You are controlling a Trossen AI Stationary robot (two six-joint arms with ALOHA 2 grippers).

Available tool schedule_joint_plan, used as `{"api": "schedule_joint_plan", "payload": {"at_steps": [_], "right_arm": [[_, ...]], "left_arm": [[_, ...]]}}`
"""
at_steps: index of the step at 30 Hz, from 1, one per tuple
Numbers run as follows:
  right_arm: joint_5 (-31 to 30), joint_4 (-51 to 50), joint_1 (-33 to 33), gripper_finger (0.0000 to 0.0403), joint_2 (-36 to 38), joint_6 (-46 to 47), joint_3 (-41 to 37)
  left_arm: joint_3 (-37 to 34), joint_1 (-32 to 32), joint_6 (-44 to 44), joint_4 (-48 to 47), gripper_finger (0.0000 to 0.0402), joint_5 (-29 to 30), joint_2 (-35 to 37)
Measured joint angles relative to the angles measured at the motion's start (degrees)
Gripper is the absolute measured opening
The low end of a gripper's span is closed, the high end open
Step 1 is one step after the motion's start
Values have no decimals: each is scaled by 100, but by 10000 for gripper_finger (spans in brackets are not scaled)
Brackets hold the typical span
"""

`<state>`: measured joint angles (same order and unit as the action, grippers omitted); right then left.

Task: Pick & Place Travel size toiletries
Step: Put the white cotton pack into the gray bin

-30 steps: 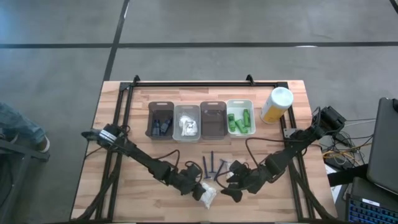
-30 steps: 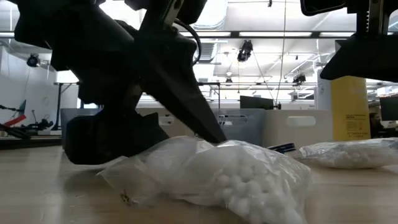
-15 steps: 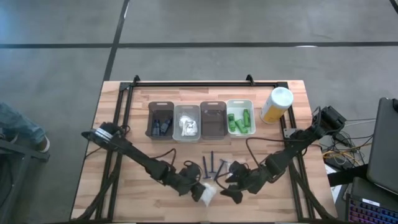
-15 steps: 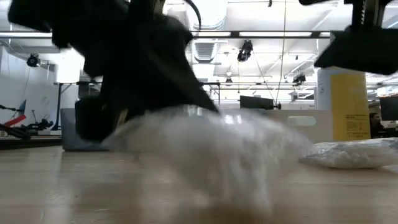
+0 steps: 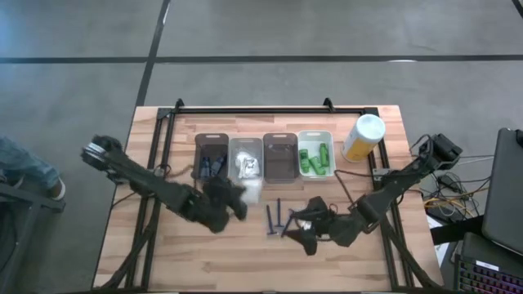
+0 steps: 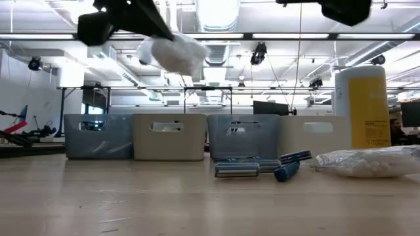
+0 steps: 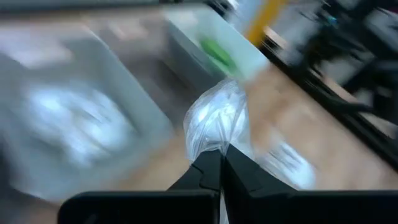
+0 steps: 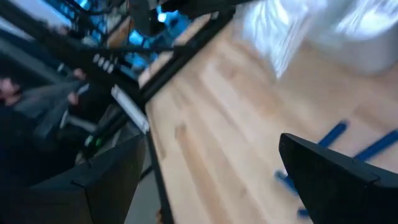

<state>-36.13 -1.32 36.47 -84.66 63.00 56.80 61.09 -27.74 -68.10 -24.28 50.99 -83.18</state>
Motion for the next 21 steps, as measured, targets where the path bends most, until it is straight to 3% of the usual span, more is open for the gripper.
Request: {"api": "schedule_joint_plan", "payload": {"at_steps": [5, 13, 18, 21], "right_arm": [[-270, -64, -188, 364, 253, -287, -2], [-263, -376, -319, 364, 262, -6, -20], [-118, -729, -289, 364, 246, 333, -31], [52, -1107, -286, 364, 235, 660, -33]], "left_arm": [[-132, 852, 658, -669, 1, 97, 647], [-398, 2600, 2025, -256, 2, -1148, 718], [-779, 3031, 2350, 555, 3, -1894, 552], [-1086, 3041, 2318, 1106, 4, -2037, 367]]}}
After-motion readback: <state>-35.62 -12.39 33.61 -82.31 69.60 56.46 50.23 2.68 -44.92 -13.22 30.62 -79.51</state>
